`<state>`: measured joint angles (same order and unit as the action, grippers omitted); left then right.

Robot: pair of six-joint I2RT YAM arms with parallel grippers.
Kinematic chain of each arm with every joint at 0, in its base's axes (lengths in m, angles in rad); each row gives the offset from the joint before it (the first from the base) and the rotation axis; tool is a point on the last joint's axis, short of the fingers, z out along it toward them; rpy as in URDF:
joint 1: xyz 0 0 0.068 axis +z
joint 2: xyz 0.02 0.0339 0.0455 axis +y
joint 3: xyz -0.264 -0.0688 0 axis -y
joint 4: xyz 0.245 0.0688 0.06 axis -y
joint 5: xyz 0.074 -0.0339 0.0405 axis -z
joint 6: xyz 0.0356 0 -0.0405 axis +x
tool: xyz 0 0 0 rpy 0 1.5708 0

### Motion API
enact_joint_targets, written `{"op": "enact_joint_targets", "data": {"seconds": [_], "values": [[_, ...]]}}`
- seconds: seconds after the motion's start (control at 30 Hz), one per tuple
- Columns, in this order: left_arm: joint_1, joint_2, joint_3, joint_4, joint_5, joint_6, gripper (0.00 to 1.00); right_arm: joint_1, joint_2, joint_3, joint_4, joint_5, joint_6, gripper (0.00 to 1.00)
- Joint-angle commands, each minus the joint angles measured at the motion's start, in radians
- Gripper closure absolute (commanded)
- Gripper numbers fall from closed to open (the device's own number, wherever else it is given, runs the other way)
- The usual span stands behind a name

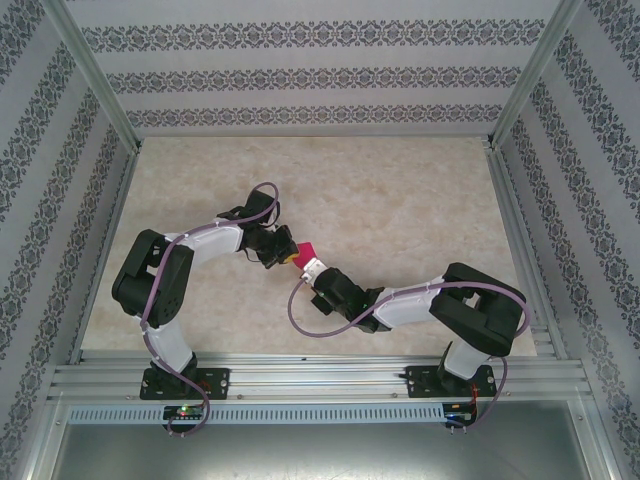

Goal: Fold a paper plane with a square sheet of paper (pick it up from the middle)
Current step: Fold the wing for the fifth time at the center of the table.

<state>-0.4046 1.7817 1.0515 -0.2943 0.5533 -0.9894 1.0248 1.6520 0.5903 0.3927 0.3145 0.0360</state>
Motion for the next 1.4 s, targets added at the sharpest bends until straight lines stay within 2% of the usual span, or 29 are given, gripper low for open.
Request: {"op": "enact_joint_targets", "data": {"seconds": [0.0,0.13,0.27,0.43,0.63,0.9,1.13,1.37], "values": [[0.000,-0.009,0.014,-0.043,-0.004,0.031,0.89,-0.020,0.011,0.017,-0.023,-0.074,0.082,1.00],[0.001,-0.057,0.011,-0.069,-0.038,0.055,0.71,-0.092,0.000,0.017,-0.035,-0.250,0.199,1.00],[0.002,-0.131,0.010,-0.131,-0.114,0.090,0.60,-0.163,0.008,0.017,-0.016,-0.432,0.309,1.00],[0.004,-0.209,-0.004,-0.191,-0.192,0.115,0.58,-0.243,0.048,0.019,0.029,-0.615,0.439,1.00],[0.004,-0.255,-0.050,-0.160,-0.177,0.131,0.58,-0.309,0.108,0.034,0.070,-0.767,0.560,1.00],[0.003,-0.283,-0.133,-0.021,-0.082,0.138,0.63,-0.354,0.166,0.031,0.160,-0.861,0.725,1.00],[0.001,-0.246,-0.200,0.182,0.028,0.102,0.66,-0.373,0.208,0.027,0.160,-0.862,0.867,1.00],[-0.022,-0.172,-0.207,0.325,0.088,0.051,0.66,-0.373,0.218,0.035,0.091,-0.842,0.874,1.00]]}}
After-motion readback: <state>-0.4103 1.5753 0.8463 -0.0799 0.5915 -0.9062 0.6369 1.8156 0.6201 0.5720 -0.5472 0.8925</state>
